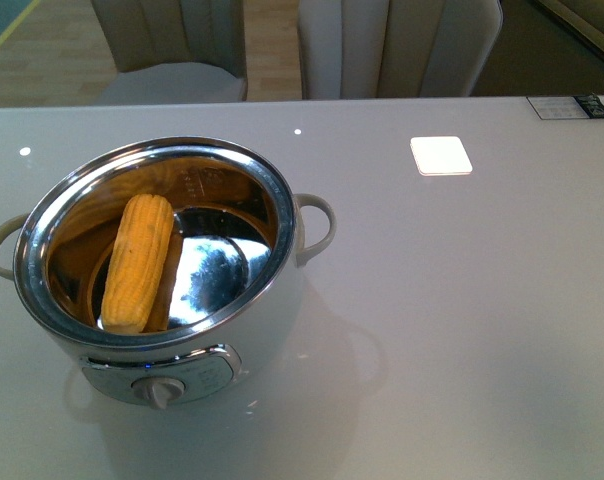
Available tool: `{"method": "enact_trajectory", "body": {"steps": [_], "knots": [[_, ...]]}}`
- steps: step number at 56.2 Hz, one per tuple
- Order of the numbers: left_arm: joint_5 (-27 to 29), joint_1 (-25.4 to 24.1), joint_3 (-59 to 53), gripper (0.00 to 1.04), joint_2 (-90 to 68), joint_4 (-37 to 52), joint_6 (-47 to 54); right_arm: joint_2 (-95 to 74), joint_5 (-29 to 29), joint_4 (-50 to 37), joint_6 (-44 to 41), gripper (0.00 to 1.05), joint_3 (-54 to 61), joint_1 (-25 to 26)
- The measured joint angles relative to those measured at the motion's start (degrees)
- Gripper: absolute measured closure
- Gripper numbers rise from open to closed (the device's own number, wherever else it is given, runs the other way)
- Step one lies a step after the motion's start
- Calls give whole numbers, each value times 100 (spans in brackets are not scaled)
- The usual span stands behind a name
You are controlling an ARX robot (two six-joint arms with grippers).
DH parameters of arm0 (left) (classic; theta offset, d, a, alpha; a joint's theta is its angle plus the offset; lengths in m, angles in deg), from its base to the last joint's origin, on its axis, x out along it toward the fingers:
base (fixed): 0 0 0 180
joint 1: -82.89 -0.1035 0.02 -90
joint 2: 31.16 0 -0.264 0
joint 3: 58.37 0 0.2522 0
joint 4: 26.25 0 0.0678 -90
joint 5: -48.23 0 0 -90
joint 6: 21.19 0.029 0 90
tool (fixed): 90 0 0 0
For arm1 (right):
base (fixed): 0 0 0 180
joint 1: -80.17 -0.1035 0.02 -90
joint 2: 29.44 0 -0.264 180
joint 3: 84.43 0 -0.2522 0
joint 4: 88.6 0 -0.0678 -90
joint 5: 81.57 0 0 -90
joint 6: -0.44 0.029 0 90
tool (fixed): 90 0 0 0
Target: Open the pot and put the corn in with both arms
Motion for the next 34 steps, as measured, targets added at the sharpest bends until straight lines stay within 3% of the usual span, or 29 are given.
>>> {"method": "enact_trajectory", "body": {"steps": [9,16,34], "knots": [[0,0,-2,7,0,0,0,201,0,203,0,103,0,0],[0,0,-2,7,0,0,0,1003,4,1147,0,103,0,2],[0,0,-2,7,0,0,0,1191,4,1220,-2,103,0,2]]}}
